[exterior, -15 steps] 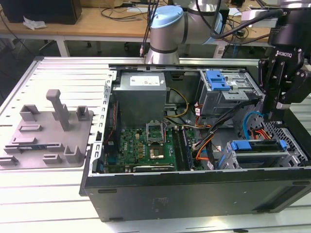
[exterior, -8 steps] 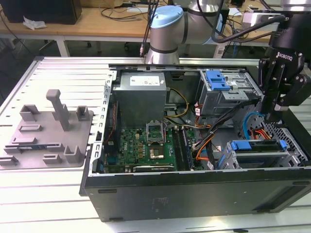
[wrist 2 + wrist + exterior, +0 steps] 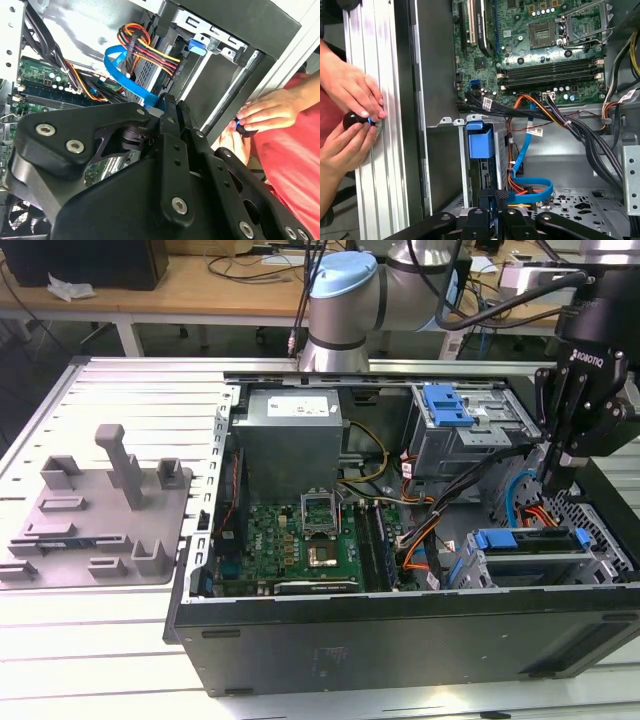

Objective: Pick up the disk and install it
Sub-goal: 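Insert the second disk wire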

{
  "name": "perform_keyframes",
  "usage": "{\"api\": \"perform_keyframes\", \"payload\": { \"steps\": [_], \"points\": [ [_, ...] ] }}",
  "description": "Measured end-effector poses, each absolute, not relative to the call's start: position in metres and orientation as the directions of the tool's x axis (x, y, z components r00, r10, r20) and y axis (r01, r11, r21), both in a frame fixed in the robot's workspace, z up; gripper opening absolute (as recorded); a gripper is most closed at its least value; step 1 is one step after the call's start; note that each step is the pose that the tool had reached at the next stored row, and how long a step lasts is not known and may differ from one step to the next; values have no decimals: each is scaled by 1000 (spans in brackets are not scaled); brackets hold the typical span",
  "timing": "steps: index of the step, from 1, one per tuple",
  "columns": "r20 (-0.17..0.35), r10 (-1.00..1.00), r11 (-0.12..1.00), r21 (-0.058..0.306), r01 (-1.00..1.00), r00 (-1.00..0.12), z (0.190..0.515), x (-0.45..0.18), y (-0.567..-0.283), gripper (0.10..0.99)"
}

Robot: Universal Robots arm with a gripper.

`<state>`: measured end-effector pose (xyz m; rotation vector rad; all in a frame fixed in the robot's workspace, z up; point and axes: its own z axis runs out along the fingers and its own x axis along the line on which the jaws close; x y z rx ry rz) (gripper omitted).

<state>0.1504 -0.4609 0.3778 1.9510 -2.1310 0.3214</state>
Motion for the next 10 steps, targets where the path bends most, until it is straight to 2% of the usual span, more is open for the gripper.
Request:
{"api": "perform_keyframes", "payload": {
  "steps": [4,5,6,10],
  "points": [
    [317,-945,90,-4,-996,-86,378,150,-461,161],
    [317,-944,92,-4,-996,-89,378,150,-461,173],
    [317,-944,95,-4,-995,-91,378,150,-461,235],
    [318,-943,106,5,-994,-99,378,158,-461,235]
  ]
}}
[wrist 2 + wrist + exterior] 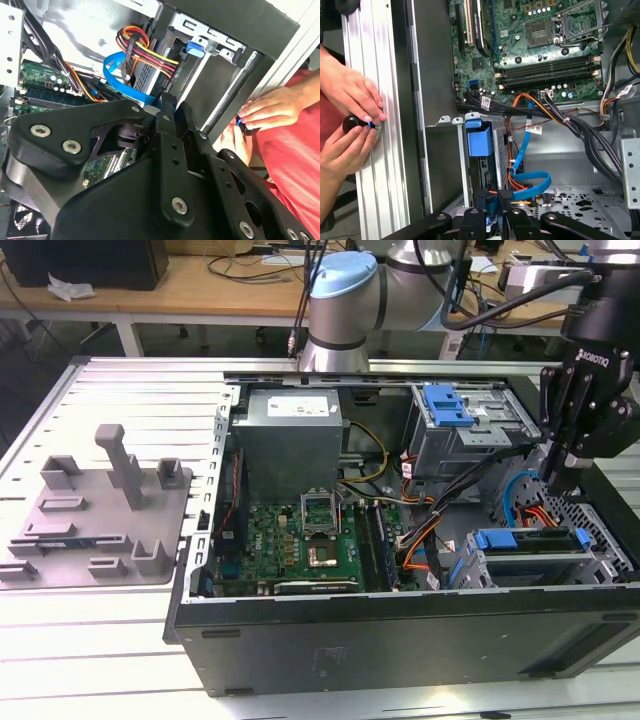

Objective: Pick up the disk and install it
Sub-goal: 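Insert the second disk wire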

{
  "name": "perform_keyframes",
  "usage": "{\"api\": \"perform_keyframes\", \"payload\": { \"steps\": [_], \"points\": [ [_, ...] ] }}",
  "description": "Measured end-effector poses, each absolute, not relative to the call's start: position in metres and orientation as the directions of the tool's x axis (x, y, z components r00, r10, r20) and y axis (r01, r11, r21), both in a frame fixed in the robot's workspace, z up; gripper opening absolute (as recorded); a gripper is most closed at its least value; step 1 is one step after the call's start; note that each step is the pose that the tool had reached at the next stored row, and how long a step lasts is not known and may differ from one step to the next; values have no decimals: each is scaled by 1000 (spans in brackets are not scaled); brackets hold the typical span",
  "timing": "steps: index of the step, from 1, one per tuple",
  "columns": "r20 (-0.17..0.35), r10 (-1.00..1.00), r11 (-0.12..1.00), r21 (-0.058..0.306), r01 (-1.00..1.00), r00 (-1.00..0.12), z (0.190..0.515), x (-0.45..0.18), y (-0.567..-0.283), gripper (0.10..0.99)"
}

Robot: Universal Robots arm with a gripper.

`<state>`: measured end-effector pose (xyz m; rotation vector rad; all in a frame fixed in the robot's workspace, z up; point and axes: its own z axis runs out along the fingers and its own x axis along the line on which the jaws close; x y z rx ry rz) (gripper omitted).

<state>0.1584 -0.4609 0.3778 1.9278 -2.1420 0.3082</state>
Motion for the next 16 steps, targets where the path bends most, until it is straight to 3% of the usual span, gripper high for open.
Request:
{"api": "perform_keyframes", "payload": {
  "steps": [16],
  "points": [
    [321,-942,118,37,-992,-100,377,158,-461,235]
  ]
}}
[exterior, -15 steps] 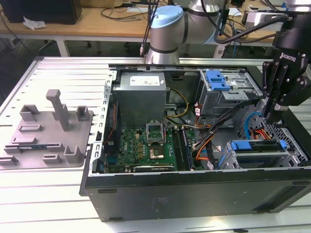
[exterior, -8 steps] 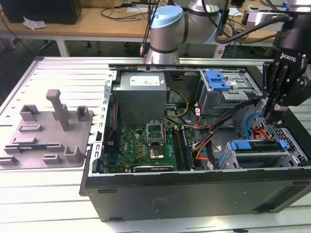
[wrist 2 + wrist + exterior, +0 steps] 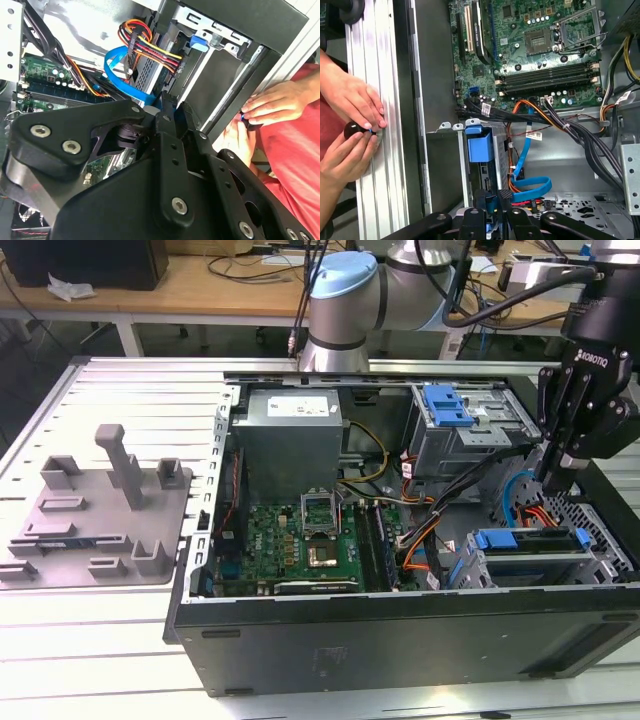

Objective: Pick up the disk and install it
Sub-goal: 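Insert the second disk wire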

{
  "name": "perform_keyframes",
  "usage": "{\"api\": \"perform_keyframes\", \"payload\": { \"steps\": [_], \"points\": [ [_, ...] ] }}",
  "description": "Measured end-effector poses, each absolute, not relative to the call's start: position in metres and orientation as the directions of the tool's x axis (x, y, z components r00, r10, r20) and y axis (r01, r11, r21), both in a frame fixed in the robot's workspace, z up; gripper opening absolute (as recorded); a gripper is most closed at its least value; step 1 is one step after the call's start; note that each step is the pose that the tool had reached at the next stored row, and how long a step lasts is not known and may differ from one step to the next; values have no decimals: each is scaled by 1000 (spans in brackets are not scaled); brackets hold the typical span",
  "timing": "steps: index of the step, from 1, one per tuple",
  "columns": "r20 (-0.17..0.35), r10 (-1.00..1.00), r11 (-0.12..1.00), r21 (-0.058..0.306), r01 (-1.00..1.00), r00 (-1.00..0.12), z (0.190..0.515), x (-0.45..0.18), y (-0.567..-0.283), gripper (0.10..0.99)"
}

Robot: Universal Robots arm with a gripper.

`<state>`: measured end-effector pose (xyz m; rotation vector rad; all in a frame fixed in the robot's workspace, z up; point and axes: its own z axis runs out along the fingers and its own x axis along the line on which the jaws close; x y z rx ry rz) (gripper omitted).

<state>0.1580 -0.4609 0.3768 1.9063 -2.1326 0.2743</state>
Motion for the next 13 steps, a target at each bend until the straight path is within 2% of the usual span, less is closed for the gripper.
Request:
{"api": "perform_keyframes", "payload": {
  "steps": [3,4,10,11,13],
  "points": [
    [321,-942,118,37,-992,-100,377,158,-461,224],
    [321,-942,118,36,-992,-100,377,158,-461,161],
    [322,-942,118,36,-992,-100,377,158,-461,161],
    [315,-944,118,37,-992,-100,377,158,-462,161],
    [263,-960,115,43,-992,-100,377,158,-466,161]
  ]
}}
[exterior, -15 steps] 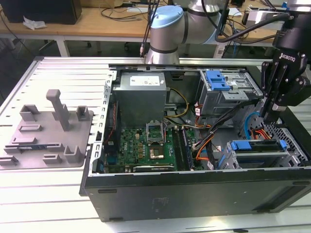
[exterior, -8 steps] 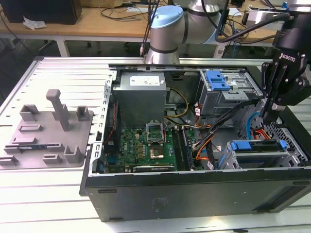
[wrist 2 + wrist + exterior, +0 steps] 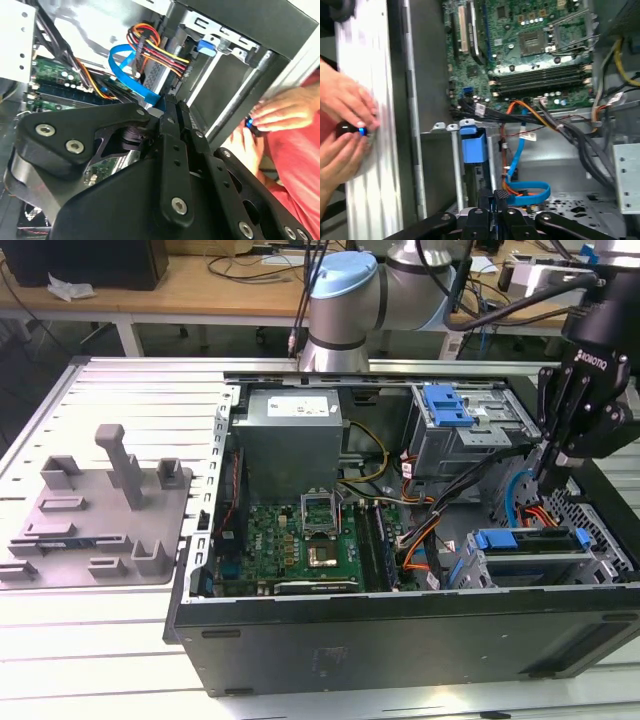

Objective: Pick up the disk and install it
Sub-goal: 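Insert the second disk wire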

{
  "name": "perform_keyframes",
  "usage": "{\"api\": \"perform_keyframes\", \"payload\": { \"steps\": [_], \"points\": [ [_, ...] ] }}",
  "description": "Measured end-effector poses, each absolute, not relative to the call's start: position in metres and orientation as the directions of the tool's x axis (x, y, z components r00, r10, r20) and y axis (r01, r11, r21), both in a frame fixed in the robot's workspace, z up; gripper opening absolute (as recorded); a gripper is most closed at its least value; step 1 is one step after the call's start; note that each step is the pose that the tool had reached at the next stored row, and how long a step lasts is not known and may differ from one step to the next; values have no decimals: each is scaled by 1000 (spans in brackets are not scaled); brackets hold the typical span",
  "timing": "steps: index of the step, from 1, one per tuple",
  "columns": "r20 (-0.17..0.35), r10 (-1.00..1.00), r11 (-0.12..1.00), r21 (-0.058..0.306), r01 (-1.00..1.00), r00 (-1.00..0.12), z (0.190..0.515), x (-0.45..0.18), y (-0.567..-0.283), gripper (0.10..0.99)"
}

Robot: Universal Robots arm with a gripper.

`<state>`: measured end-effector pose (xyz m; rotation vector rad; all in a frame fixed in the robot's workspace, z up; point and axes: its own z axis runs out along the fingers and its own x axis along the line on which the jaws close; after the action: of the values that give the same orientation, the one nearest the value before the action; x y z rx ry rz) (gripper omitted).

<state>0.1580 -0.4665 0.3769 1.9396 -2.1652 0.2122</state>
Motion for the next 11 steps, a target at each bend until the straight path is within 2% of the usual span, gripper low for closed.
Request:
{"api": "perform_keyframes", "payload": {
  "steps": [7,11],
  "points": [
    [216,-971,113,45,-993,-100,377,158,-489,161],
    [139,-985,108,43,-993,-101,377,156,-502,161]
  ]
}}
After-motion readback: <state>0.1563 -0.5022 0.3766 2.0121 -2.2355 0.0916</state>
